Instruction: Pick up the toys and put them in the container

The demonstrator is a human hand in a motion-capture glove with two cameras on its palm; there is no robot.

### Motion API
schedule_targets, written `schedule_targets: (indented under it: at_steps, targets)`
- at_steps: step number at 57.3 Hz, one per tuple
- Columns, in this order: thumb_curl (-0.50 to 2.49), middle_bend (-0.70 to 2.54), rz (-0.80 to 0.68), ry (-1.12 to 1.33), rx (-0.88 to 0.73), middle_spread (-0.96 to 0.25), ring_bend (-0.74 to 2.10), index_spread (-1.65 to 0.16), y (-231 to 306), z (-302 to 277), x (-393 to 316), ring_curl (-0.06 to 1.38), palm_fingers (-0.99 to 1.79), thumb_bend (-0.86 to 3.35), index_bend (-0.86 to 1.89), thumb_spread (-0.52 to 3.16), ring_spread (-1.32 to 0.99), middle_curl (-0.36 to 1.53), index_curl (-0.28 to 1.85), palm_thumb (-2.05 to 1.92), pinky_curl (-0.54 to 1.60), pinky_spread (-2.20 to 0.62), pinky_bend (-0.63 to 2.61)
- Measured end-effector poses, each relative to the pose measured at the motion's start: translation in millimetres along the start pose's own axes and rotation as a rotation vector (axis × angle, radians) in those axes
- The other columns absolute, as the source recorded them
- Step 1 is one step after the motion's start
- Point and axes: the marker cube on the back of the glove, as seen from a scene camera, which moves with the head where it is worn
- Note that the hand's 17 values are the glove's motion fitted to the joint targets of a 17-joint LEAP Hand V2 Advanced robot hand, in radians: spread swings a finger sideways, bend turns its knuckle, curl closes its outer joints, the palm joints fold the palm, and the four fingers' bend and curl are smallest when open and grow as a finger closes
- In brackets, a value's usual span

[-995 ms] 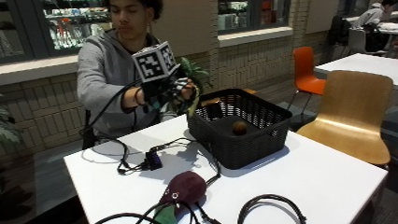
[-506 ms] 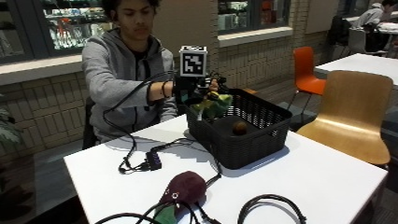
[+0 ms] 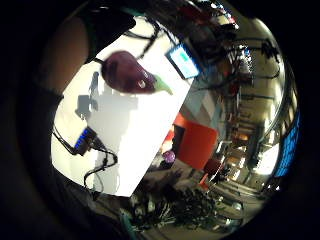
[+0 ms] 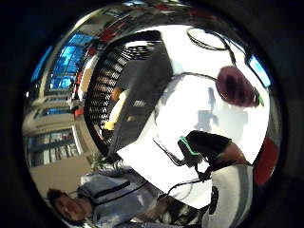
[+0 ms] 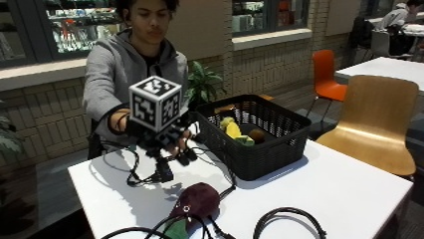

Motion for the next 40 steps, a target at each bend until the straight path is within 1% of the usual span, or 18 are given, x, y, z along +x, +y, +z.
schedule_targets:
  at_steps: [5, 16, 20, 25, 28, 32, 35, 38, 40]
  targets:
    - [0.38, 0.17, 0.032, -0.091, -0.044, 0.02, 0.26, -0.26, 5, 37, 21, 0.42, -0.17, 0.06, 0.06, 1.3, -0.11, 0.53, 0.23, 0.3, 0.38, 0.03, 0.71]
    - [0.37, 0.17, 0.158, -0.231, -0.134, 0.02, 0.24, -0.26, -21, 101, 53, 0.42, -0.2, 0.03, 0.04, 1.27, -0.11, 0.49, 0.17, 0.34, 0.38, 0.03, 0.73]
    - [0.37, 0.16, 0.155, -0.272, -0.115, 0.01, 0.23, -0.27, -38, 113, 60, 0.42, -0.22, 0.01, 0.04, 1.26, -0.1, 0.47, 0.15, 0.33, 0.38, 0.03, 0.75]
    - [0.36, 0.13, 0.105, -0.259, -0.05, 0.0, 0.16, -0.28, -55, 122, 57, 0.39, -0.3, -0.01, 0.06, 1.24, -0.07, 0.43, 0.14, 0.32, 0.39, 0.04, 0.77]
    - [0.36, 0.13, 0.084, -0.258, -0.057, 0.0, 0.14, -0.28, -61, 127, 51, 0.38, -0.31, -0.02, 0.07, 1.22, -0.06, 0.41, 0.14, 0.3, 0.38, 0.04, 0.76]
    - [0.35, 0.16, 0.141, -0.254, -0.078, -0.01, 0.13, -0.29, -68, 134, 44, 0.35, -0.3, -0.03, 0.1, 1.2, -0.05, 0.4, 0.15, 0.27, 0.37, 0.05, 0.69]
    - [0.35, 0.2, 0.195, -0.267, -0.048, -0.01, 0.14, -0.29, -68, 136, 40, 0.34, -0.26, -0.02, 0.11, 1.21, -0.05, 0.41, 0.16, 0.27, 0.35, 0.05, 0.61]
    - [0.36, 0.33, 0.232, -0.285, 0.001, -0.02, 0.18, -0.3, -67, 136, 36, 0.34, -0.12, 0.01, 0.12, 1.26, -0.06, 0.44, 0.16, 0.32, 0.32, 0.06, 0.49]
    - [0.37, 0.5, 0.242, -0.275, 0.033, -0.05, 0.3, -0.31, -65, 136, 34, 0.37, 0.11, 0.05, 0.14, 1.3, -0.09, 0.5, 0.16, 0.38, 0.28, 0.07, 0.37]
